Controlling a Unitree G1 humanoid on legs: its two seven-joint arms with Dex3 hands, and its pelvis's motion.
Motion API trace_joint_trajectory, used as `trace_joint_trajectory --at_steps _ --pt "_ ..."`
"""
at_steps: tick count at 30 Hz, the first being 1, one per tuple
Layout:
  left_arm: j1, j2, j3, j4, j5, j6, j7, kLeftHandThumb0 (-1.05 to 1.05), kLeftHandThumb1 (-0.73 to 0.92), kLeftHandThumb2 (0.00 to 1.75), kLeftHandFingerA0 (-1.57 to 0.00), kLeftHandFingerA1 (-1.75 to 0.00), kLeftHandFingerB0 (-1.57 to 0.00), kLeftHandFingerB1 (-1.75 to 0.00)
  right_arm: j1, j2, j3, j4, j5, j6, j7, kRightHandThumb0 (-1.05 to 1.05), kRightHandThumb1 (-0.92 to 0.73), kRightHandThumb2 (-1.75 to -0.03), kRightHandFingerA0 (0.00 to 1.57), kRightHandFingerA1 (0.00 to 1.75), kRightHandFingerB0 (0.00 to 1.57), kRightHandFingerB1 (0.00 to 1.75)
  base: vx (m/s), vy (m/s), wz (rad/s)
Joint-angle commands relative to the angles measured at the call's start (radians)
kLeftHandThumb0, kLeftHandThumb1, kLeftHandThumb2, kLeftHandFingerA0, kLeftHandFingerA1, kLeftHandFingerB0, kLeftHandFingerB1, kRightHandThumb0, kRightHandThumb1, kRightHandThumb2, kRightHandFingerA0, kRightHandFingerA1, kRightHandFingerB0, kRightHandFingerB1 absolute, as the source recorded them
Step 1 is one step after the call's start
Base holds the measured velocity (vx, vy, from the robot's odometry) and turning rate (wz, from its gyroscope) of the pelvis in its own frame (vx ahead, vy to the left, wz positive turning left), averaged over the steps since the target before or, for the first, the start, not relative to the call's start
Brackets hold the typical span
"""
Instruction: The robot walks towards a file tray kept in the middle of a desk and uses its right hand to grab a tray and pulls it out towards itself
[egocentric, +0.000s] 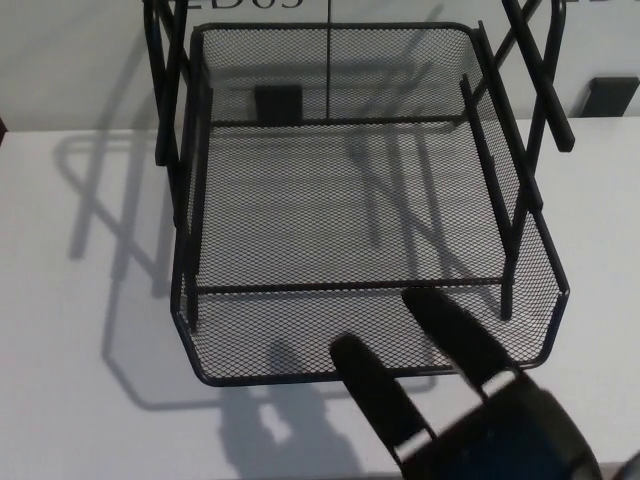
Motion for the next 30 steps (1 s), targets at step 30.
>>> trace_joint_trajectory --at_steps 30 --pt "0.005 0.010 -0.001 -0.007 0.025 -0.039 -0.006 -0.25 0.49 0.94 -0.35 -0.62 -0.07 -0.49 -0.115 0.253 -0.149 0.327 0.106 -0.094 -0.083 -0.71 -0.41 -0.86 0.00 0.26 0.00 0.18 0.00 0.000 0.00"
